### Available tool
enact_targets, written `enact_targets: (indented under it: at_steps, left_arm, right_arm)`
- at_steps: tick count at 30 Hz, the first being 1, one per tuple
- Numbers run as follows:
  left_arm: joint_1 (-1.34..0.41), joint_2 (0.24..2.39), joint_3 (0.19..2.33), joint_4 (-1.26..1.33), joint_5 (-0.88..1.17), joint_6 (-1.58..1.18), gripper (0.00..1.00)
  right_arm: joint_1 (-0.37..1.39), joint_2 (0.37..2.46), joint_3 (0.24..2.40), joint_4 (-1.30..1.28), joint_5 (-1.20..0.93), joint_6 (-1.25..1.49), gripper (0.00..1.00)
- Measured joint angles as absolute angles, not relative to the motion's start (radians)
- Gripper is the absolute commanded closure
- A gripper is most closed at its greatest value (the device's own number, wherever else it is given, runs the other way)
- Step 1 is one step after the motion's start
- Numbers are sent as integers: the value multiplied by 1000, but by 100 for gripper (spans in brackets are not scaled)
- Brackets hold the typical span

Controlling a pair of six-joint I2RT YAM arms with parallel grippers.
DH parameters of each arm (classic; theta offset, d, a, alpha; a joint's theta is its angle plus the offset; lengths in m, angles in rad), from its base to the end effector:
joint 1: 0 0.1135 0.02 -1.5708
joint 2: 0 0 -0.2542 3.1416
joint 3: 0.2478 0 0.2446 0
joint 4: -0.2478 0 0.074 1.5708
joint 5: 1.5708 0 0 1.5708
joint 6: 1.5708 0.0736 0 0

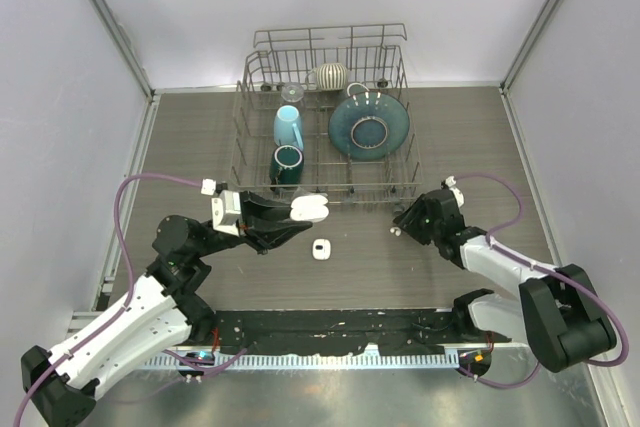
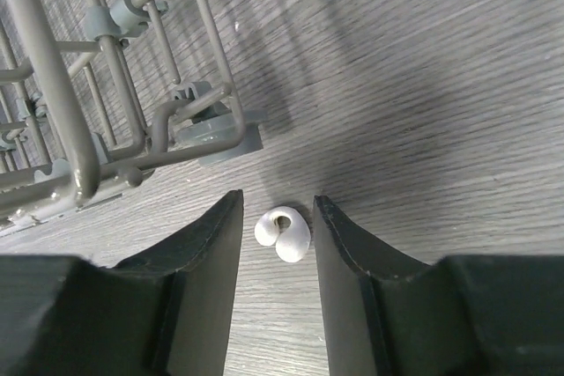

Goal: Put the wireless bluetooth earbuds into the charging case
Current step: Pick up the earbud from the center of the board.

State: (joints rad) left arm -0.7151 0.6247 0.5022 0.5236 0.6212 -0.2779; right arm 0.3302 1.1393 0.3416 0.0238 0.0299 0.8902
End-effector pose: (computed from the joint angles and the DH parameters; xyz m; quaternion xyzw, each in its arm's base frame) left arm 0.1076 -0.1502 0.3450 0.3628 0.4579 -0.5265 0.6177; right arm 0.2162 0.0718 0.1134 0.2603 0.8841 0.2110 0.3258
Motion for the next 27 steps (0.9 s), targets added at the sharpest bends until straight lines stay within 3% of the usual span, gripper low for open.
enact_targets:
  at_steps: [9, 16, 24, 27]
  left_arm:
    - [-715, 630, 502, 524, 621, -278, 100]
    - [-715, 638, 502, 525, 621, -280, 100]
    - [-715, 637, 502, 526, 621, -283, 100]
    - [-715, 635, 502, 526, 621, -286, 100]
  right_arm:
    - [330, 1131, 302, 82, -10, 888, 65]
    - [330, 1095, 268, 78, -65, 865, 78]
    - [330, 1096, 262, 86, -99, 842, 79]
    - [334, 1100, 262, 90, -100, 840, 86]
